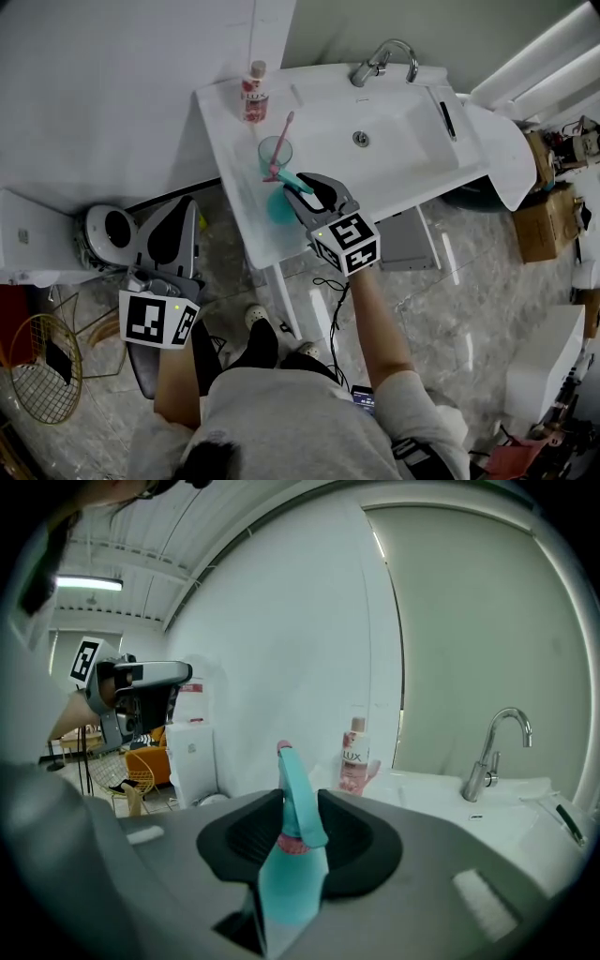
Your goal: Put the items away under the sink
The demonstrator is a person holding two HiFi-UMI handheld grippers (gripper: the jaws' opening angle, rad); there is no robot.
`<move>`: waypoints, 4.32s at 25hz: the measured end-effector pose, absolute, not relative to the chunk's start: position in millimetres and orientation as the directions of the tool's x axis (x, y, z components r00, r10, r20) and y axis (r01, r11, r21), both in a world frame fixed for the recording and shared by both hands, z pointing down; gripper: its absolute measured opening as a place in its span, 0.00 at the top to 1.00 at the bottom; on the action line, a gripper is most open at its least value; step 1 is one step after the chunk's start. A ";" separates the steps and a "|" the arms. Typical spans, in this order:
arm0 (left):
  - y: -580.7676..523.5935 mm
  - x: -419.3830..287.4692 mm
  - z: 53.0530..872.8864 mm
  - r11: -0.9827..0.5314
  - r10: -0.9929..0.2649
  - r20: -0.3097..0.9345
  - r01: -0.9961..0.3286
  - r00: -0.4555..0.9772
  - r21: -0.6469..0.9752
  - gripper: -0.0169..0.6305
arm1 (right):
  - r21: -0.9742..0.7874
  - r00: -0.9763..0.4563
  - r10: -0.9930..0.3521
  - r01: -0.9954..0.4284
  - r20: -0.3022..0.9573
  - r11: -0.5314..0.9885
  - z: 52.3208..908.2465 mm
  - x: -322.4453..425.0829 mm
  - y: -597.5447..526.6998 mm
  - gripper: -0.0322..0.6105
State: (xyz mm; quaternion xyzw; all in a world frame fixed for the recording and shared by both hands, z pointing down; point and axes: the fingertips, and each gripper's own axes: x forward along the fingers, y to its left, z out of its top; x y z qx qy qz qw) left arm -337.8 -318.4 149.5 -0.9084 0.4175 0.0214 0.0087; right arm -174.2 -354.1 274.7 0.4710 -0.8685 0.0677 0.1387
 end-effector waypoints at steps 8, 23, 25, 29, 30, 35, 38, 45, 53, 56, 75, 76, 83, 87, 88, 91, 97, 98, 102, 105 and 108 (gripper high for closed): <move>-320.1 -334.5 151.0 -0.657 -0.753 -0.041 -0.754 0.656 0.003 0.98 | 0.003 -0.521 -0.815 -0.842 0.253 0.539 265.6 -178.1 -346.9 0.80; -289.1 -278.2 134.7 -0.701 -0.710 -0.069 -0.712 0.701 -0.025 0.98 | -0.016 -0.421 -0.895 -0.906 0.145 0.423 208.9 -125.0 -295.9 0.80; -278.5 -265.2 129.6 -0.704 -0.706 -0.074 -0.710 0.704 -0.035 0.98 | -0.020 -0.411 -0.902 -0.911 0.129 0.412 202.7 -111.9 -283.5 0.80; -255.6 -235.4 120.2 -0.705 -0.703 -0.089 -0.708 0.706 -0.040 0.98 | -0.023 -0.401 -0.909 -0.916 0.113 0.402 194.0 -82.9 -258.1 0.80; -249.8 -227.3 117.8 -0.706 -0.702 -0.093 -0.707 0.706 -0.041 0.98 | -0.023 -0.400 -0.910 -0.916 0.111 0.400 191.9 -75.1 -252.2 0.80; -219.1 -188.3 107.3 -0.703 -0.703 -0.108 -0.710 0.703 -0.044 0.98 | -0.023 -0.395 -0.913 -0.919 0.102 0.395 183.7 -37.2 -219.7 0.80; -201.2 -165.5 103.5 -0.702 -0.703 -0.116 -0.710 0.702 -0.048 0.98 | -0.024 -0.399 -0.912 -0.917 0.097 0.398 182.0 -16.2 -201.5 0.80; -159.7 -117.3 101.6 -0.696 -0.706 -0.125 -0.716 0.697 -0.056 0.98 | -0.028 -0.412 -0.907 -0.911 0.085 0.411 183.3 27.3 -161.9 0.80; -120.9 -80.6 117.6 -0.653 -0.747 -0.126 -0.756 0.652 -0.037 0.98 | -0.044 -0.456 -0.885 -0.890 0.091 0.454 200.2 60.9 -127.9 0.80; -108.4 -70.5 127.4 -0.632 -0.768 -0.116 -0.775 0.630 -0.030 0.98 | -0.048 -0.476 -0.874 -0.879 0.099 0.473 210.1 69.9 -119.6 0.80; -135.6 -44.1 190.4 -0.661 -0.750 -0.043 -0.749 0.660 0.043 0.98 | -0.114 -0.458 -0.878 -0.888 0.141 0.445 269.4 77.0 -138.1 0.80; -139.3 -44.4 193.5 -0.664 -0.748 -0.038 -0.747 0.663 0.043 0.98 | -0.115 -0.455 -0.879 -0.890 0.145 0.442 272.1 76.5 -140.4 0.80; -156.3 -47.9 212.0 -0.667 -0.745 -0.037 -0.745 0.666 0.025 0.98 | -0.096 -0.443 -0.879 -0.896 0.177 0.433 296.4 72.1 -150.3 0.80; -154.2 -41.2 220.7 -0.655 -0.756 -0.017 -0.755 0.655 0.018 0.98 | -0.107 -0.456 -0.869 -0.890 0.195 0.443 310.6 76.3 -147.4 0.80; -153.4 -39.3 222.9 -0.648 -0.761 -0.013 -0.761 0.648 0.018 0.98 | -0.110 -0.462 -0.864 -0.887 0.200 0.448 314.8 77.9 -146.7 0.80; -149.2 -31.5 229.8 -0.623 -0.782 -0.001 -0.782 0.623 0.009 0.98 | -0.119 -0.484 -0.850 -0.875 0.208 0.469 326.3 84.0 -145.3 0.80; -131.5 -10.2 252.0 -0.548 -0.837 0.010 -0.837 0.548 0.007 0.98 | -0.127 -0.536 -0.816 -0.844 0.215 0.521 348.3 102.2 -138.5 0.80; -127.6 -7.6 257.0 -0.535 -0.845 0.012 -0.845 0.535 0.006 0.98 | -0.127 -0.544 -0.811 -0.839 0.217 0.529 353.1 105.0 -137.0 0.80; -115.6 -0.6 282.1 -0.499 -0.866 0.027 -0.866 0.500 0.015 0.98 | -0.119 -0.564 -0.794 -0.825 0.229 0.552 375.2 113.9 -132.6 0.80; -113.0 1.2 303.0 -0.485 -0.873 0.048 -0.874 0.485 0.018 0.98 | -0.117 -0.571 -0.785 -0.820 0.242 0.560 395.4 118.4 -132.7 0.80; -116.5 -0.7 326.6 -0.478 -0.875 0.066 -0.878 0.479 0.024 0.98 | -0.121 -0.572 -0.780 -0.819 0.253 0.561 420.0 119.7 -136.6 0.80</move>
